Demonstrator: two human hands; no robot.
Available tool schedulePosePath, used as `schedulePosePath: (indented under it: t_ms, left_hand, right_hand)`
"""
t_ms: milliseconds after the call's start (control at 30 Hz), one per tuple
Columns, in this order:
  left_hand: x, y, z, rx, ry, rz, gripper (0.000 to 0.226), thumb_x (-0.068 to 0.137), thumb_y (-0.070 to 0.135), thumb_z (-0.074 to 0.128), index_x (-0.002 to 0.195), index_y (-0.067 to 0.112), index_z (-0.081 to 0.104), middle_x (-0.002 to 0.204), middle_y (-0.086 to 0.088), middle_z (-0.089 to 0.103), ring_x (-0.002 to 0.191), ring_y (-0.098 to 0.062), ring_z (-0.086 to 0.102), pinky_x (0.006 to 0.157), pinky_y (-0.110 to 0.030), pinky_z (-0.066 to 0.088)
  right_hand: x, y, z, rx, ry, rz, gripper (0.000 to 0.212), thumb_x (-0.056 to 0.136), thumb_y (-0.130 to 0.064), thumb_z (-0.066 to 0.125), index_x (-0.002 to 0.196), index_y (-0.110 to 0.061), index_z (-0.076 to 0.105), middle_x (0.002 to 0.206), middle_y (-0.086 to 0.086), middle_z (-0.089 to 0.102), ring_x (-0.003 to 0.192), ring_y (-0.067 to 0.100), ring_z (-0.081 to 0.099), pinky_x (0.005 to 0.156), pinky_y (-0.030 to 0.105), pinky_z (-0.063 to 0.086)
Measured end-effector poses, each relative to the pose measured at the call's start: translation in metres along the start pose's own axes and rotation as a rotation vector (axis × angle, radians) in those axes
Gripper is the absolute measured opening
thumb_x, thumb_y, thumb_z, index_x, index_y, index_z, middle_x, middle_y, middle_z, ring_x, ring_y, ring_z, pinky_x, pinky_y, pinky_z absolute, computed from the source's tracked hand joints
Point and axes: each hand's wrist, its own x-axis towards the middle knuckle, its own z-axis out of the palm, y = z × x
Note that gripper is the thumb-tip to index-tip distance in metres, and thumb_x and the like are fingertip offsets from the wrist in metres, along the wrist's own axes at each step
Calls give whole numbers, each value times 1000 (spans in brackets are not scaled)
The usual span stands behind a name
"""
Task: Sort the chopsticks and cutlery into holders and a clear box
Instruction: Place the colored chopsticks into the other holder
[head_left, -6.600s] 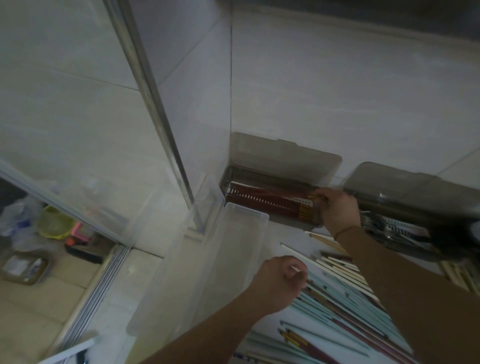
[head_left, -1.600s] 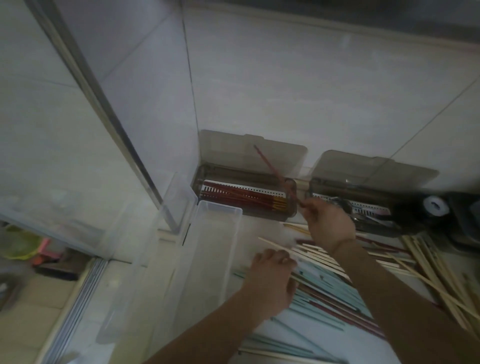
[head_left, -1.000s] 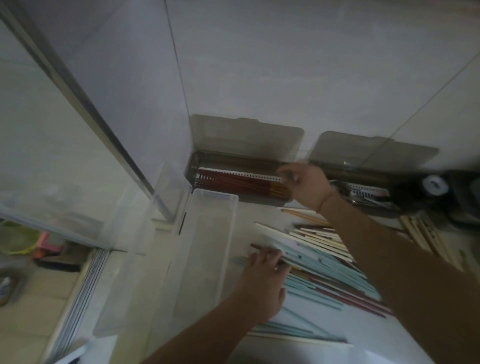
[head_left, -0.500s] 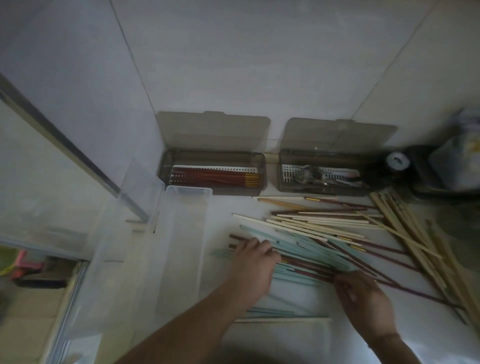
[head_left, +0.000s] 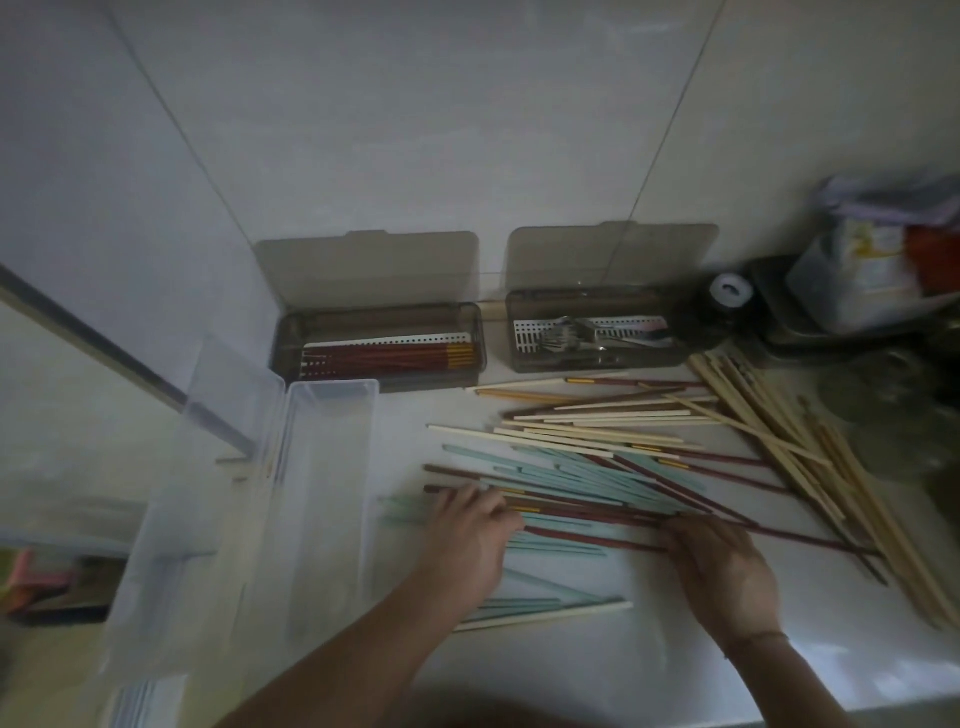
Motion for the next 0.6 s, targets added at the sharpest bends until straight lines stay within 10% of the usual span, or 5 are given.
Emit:
schedulePosePath:
  t_ms: [400, 600]
  left_hand:
    - [-5, -9, -5, -65, 9, -87, 8, 65, 28, 73, 72, 30, 68, 83, 14, 63, 83, -18, 60, 75, -32, 47]
    - [0, 6, -16, -177, 72, -133, 55, 94, 52, 46, 140, 21, 47, 127, 2, 59, 113, -19, 52, 96, -38, 44]
  right_hand:
    - [-6, 1, -7, -60, 113, -3, 33, 83, -31, 48, 85, -13, 76, 97, 8, 67, 84, 36, 55, 66, 38, 49]
    - [11, -2, -22, -60, 173, 42, 38, 83, -34, 49, 86, -7, 75, 102, 15, 64, 83, 39, 54, 65, 38, 44]
